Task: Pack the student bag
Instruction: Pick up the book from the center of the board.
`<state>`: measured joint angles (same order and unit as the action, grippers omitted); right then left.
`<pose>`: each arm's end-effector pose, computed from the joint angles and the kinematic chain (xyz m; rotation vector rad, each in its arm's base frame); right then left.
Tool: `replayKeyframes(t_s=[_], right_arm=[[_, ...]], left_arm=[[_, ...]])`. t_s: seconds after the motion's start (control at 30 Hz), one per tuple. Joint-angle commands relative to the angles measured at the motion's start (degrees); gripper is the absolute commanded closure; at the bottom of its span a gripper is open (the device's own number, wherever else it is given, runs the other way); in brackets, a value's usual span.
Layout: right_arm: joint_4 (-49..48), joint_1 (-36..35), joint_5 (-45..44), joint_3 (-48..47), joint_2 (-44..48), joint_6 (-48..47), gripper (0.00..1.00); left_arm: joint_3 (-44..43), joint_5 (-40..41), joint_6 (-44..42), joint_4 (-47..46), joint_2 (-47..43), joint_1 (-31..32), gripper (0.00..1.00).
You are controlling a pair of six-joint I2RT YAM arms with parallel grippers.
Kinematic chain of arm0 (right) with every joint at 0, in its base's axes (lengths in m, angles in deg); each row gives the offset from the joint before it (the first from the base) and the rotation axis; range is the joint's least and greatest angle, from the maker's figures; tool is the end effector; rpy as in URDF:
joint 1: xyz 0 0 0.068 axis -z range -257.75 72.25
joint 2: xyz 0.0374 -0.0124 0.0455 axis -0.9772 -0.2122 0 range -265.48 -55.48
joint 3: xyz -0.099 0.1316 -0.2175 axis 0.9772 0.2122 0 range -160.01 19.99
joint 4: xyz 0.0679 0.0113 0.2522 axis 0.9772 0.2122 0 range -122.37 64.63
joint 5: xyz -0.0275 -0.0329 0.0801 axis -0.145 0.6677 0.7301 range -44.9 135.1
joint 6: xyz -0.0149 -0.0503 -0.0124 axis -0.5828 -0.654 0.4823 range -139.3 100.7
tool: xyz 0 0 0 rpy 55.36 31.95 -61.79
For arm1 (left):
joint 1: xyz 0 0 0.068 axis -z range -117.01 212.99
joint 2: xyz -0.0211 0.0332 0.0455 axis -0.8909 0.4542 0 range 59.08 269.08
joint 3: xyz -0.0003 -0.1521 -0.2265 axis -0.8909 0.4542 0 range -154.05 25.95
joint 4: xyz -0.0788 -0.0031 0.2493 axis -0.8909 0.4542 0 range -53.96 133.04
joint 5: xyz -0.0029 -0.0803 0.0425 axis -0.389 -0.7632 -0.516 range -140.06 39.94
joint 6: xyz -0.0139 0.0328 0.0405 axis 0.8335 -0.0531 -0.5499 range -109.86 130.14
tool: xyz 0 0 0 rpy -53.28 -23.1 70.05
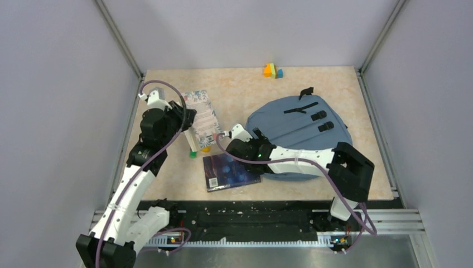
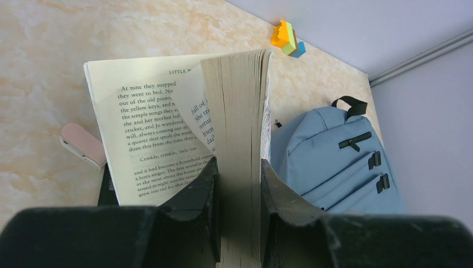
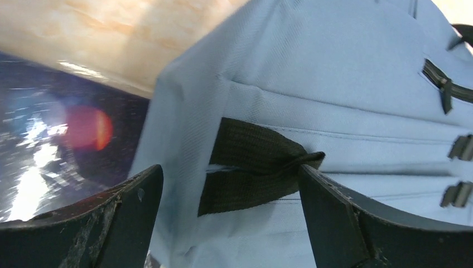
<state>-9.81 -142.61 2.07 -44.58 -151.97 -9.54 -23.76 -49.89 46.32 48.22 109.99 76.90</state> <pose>0.1697 0.3044 0.2159 -0.7724 2.0820 -0.2630 0.2003 -0.0496 0.3478 -0.3589 1.8127 -0.6156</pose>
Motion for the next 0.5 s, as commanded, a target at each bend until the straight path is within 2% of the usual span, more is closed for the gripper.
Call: replayKeyframes(t_s=[0.0,0.1,0.17,0.2,0.33,0.4,0.47], right_arm=[[1.97,-0.27,-12.56,-2.27,-3.86,2.11,0.13],[1.76,-0.28,-15.50,-2.58,-4.15,0.57,0.20],[1.24,-0.31,-16.62,-3.04,-2.83,-1.00,0.33],[0.69,-0.27,-16.81,-3.23,-1.82,-2.12,0.42],[0.48,0.98,-16.24,-5.88,4.08,-6.42,0.88],[1.32,2.84,-12.30,-8.54,8.76,-8.22,0.97],[3.01,5.90,-3.79,-12.19,13.40,-8.81,0.99]], left_arm=[[0.18,0.16,1.64,-4.54,-3.45,-0.38,1.00],[-0.05,-1.46,1.56,-3.92,-4.05,-0.46,1.00],[-0.30,-1.96,1.50,-3.27,-4.37,-0.55,1.00],[-0.34,-2.11,1.70,-3.14,-4.57,-0.55,1.00],[-0.49,-4.63,1.34,-3.35,-4.87,-0.64,1.00],[-0.47,-8.99,0.49,-4.59,-4.61,-0.64,1.00],[0.36,-13.62,1.13,-7.97,-4.66,-0.59,1.00]])
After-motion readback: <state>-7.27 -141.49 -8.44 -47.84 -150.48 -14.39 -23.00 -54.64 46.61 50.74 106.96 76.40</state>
